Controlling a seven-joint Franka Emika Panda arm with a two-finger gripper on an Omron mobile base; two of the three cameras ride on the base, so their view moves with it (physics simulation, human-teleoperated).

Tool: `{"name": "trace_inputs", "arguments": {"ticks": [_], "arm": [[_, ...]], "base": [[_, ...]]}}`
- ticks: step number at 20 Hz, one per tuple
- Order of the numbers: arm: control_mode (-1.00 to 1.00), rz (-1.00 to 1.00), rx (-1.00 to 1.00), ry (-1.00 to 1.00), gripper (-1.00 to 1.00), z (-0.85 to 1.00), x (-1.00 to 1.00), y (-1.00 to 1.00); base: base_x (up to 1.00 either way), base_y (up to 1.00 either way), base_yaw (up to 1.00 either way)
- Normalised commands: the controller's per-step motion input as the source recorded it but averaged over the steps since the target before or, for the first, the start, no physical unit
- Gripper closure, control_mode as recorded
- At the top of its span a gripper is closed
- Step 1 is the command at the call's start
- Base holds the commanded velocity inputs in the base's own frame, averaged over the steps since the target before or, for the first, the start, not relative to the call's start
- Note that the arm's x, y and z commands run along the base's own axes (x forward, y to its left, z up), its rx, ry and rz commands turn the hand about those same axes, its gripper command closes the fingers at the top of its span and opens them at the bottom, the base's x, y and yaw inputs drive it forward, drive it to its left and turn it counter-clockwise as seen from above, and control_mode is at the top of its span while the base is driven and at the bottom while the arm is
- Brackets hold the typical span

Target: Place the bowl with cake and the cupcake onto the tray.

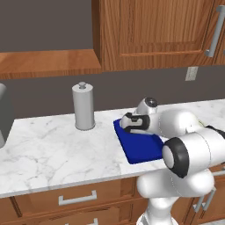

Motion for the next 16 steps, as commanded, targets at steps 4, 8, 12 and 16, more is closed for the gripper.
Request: {"name": "trace_inputs", "arguments": {"ticks": [4, 8, 12, 16], "arm": [[-1.00, 0.00, 0.00, 0.00, 1.00, -0.29, 0.14, -0.08], [-1.00, 0.00, 0.00, 0.00, 1.00, -0.34, 0.09, -0.06], [-1.00, 0.00, 0.00, 0.00, 1.00, -0.33, 0.14, -0.06], [-1.00, 0.00, 0.00, 0.00, -1.00, -0.22, 0.17, -0.01]], "base": [[0.00, 0.00, 0.00], [0.00, 0.00, 0.00], [0.00, 0.00, 0.00], [0.00, 0.00, 0.00]]}}
